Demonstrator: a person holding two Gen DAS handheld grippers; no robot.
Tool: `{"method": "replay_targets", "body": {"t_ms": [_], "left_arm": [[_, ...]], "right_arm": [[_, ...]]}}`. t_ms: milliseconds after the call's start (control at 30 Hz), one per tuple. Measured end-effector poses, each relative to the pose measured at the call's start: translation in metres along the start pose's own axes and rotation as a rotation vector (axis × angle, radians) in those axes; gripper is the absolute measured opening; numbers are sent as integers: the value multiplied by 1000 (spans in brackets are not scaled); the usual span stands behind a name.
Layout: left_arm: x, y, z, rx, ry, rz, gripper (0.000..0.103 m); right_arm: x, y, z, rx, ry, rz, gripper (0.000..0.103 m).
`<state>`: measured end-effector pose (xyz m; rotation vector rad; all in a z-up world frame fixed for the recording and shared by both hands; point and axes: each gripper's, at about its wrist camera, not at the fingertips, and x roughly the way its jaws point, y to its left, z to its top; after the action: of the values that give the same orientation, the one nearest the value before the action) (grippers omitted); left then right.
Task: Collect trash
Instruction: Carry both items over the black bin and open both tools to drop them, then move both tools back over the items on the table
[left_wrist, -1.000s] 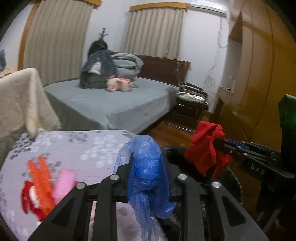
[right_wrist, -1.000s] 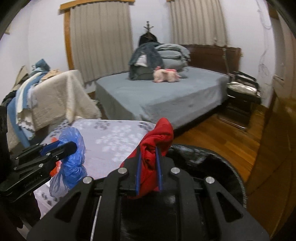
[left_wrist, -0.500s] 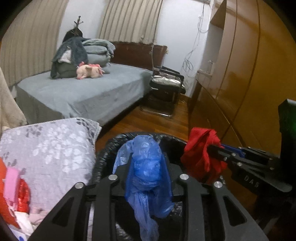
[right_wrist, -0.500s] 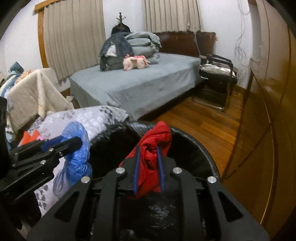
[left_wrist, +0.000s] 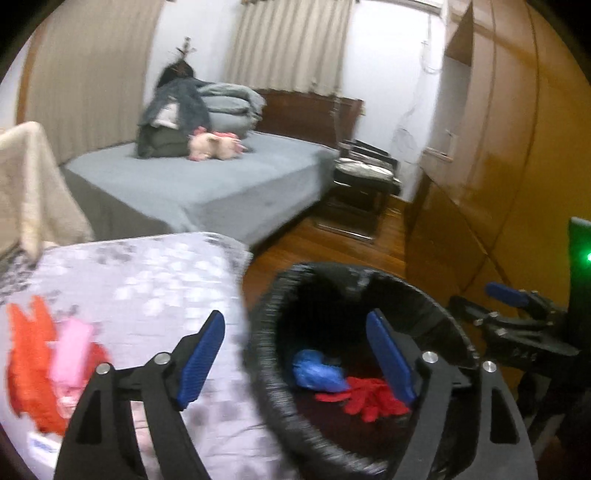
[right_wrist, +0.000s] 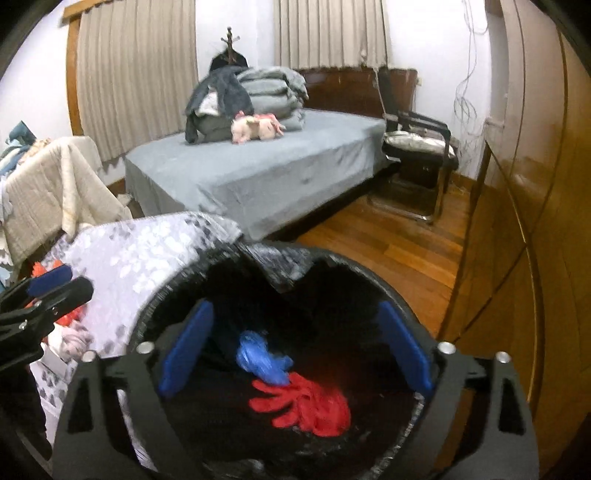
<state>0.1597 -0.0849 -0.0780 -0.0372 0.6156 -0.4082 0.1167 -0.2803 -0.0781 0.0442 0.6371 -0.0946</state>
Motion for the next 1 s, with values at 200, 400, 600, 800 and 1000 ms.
{"method": "replay_targets", "body": {"t_ms": [200,400,600,800,1000], "left_arm": [[-40,60,-7,-30,-40,180,80],[-74,117,-20,-93,-56,329,80],[-97,149,-44,-143,-46,403,80],[-107,152,-71,-154,-19,426,80],[-109,154,-89,-163,8,429,80]], "right_arm": [[2,51,17,-41,-48,101,92],[11,114,22,-93,-48,213,92],[13,168,5,-154,-37,298,92],[15,199,-21,-198,9,355,92],[18,214,-43,-231,54,367,92]]}}
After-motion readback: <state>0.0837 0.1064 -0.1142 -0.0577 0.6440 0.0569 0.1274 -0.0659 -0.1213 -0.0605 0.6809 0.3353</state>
